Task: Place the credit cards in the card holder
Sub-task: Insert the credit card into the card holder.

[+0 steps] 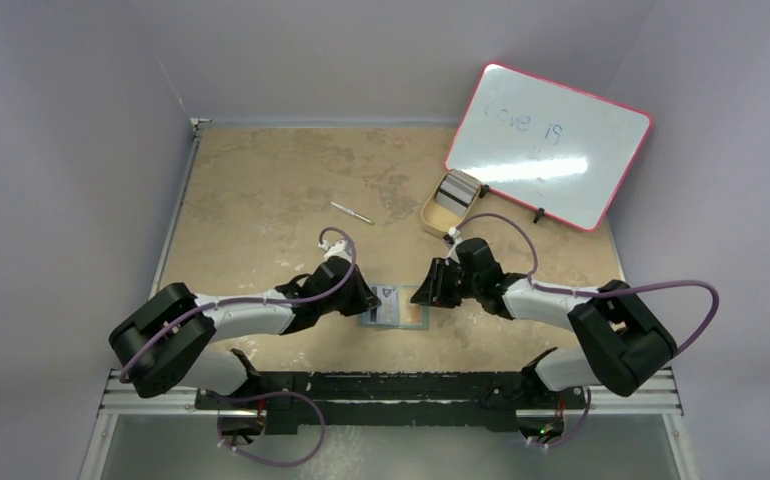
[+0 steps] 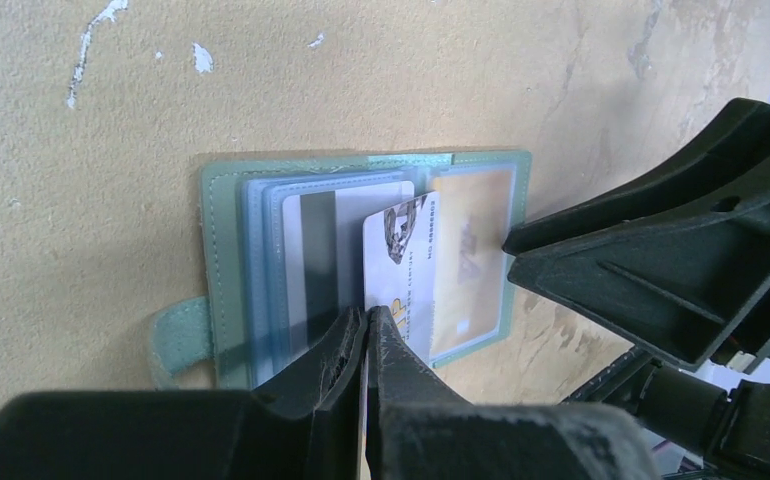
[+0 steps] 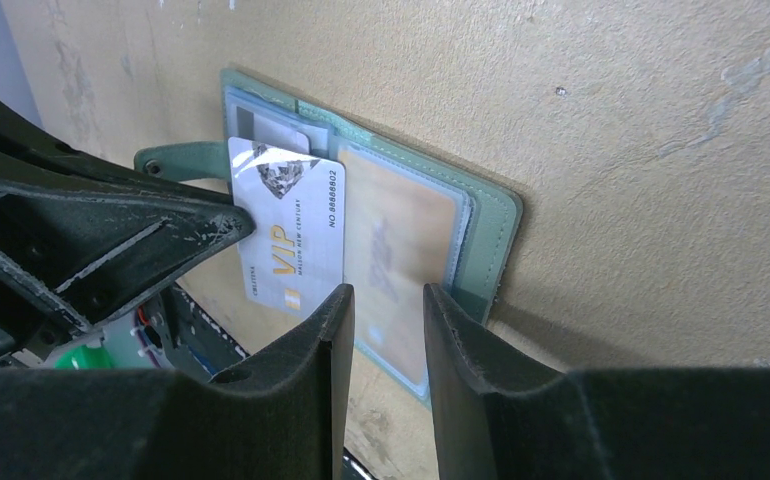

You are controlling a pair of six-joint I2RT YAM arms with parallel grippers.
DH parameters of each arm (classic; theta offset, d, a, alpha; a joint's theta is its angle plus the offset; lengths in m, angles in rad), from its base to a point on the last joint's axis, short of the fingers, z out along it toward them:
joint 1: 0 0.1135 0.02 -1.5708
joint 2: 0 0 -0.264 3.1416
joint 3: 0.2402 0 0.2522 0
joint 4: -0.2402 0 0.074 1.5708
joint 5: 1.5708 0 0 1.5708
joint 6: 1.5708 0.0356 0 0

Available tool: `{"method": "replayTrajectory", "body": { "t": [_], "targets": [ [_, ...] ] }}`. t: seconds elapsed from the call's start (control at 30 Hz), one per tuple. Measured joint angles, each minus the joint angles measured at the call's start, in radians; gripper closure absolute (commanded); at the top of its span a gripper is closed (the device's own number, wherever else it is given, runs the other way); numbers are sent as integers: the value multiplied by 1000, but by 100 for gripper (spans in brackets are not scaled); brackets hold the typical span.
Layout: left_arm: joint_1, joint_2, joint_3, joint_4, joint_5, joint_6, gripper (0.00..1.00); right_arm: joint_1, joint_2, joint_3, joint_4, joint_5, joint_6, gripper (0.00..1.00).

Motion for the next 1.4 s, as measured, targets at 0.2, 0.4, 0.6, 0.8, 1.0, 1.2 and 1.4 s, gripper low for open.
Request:
{"method": "replayTrajectory", "body": {
  "t": [0.2,0.4,0.6,0.8,1.0,1.2,1.4],
  "targets": [
    [0,23,2,4,-3,10,100,0,0,0,0,0,0,65],
    [0,27,3,13,-4,13,100,0,0,0,0,0,0,65],
    [0,29,3,20,-16,15,100,0,0,0,0,0,-1,66],
    [0,28,5,20,-41,15,100,0,0,0,0,0,0,66],
    [0,27,5,24,-49,15,100,0,0,-2,3,0,0,66],
    [-9,42,5,45,-48,14,100,0,0,-4,8,0,0,66],
    [-21,58,8,61,-45,14,100,0,-1,-5,11,0,0,66]
  ]
}}
